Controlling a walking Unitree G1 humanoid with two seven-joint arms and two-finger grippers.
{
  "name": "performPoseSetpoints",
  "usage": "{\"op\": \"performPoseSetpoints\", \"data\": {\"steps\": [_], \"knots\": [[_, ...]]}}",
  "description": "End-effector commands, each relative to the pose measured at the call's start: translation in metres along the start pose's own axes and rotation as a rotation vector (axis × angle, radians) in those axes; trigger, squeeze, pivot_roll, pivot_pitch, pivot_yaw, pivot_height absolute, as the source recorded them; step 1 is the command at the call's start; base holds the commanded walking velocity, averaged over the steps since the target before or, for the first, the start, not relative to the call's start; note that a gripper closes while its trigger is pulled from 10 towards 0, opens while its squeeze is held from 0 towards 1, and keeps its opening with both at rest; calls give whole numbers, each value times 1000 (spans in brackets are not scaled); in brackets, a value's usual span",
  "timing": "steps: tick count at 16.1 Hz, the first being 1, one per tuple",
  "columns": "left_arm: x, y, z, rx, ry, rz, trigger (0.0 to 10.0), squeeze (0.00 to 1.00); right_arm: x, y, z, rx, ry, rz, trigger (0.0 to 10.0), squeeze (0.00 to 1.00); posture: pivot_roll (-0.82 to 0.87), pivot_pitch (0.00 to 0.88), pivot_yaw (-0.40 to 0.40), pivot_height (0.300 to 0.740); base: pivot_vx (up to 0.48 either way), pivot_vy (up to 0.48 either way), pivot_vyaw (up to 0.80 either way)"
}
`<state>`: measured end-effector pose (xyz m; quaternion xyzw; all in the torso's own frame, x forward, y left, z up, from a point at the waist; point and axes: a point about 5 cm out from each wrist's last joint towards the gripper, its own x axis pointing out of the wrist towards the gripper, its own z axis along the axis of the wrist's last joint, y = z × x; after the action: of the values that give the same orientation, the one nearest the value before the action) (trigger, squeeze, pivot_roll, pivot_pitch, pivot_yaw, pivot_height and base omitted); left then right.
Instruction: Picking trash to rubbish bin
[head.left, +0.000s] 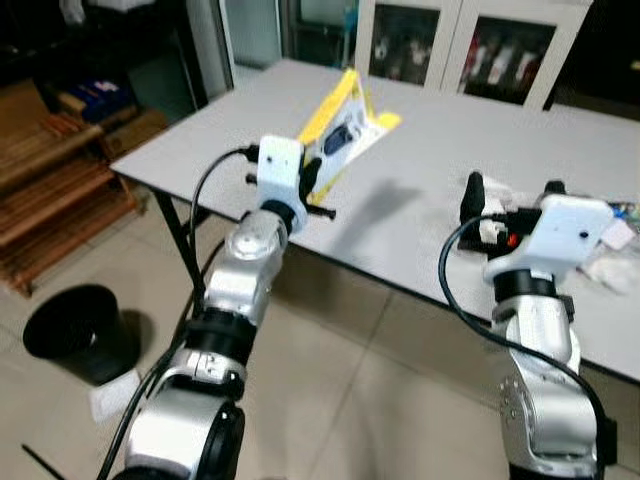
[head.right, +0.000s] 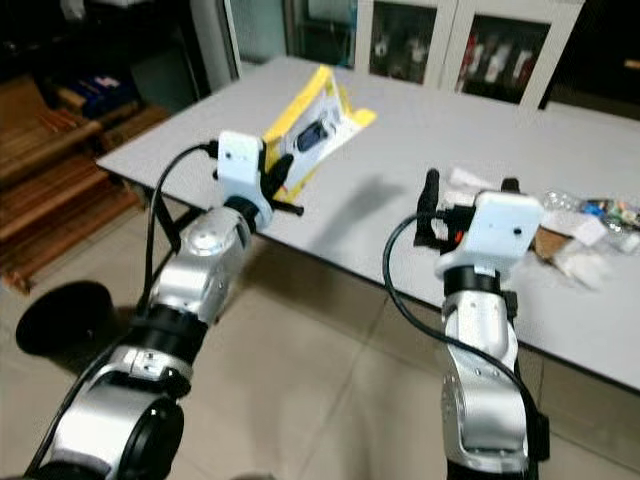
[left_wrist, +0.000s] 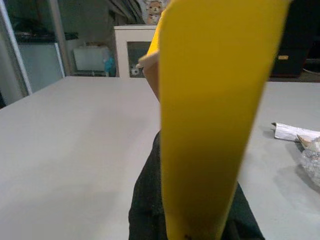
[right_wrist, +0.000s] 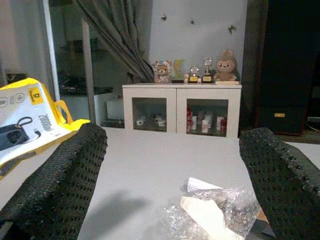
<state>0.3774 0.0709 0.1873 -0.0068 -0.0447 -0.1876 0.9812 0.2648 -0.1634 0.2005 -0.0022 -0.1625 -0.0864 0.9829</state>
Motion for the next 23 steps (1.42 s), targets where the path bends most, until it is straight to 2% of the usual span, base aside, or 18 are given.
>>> {"op": "performPoseSetpoints", "data": {"steps": [1,4,9,19,21,23], "knots": [[2,-9,0,-1,8,-24,10000,0,0,-7,1,-20,-1,-29,10000,0,121,59,16,740,337,341,0],[2,-9,-3,0,26,-16,10000,0,1,-8,1,-23,-1,-35,10000,0,121,56,17,740,302,374,0],[5,-12,2,-23,0,-19,10000,0,3,-9,1,-35,4,-46,10000,0,122,52,16,740,0,0,-800],[11,-10,8,-13,1,-49,10000,0,5,-6,2,-46,-4,-52,10000,0,128,52,24,740,0,0,-800],[12,-9,10,-11,-2,-48,10000,0,5,-8,-1,-73,31,-68,10000,0,126,56,24,740,0,0,-800],[14,-8,13,-21,-6,-48,10000,0,4,-8,-17,-96,130,-67,10000,0,123,61,24,740,0,0,-791]]}}
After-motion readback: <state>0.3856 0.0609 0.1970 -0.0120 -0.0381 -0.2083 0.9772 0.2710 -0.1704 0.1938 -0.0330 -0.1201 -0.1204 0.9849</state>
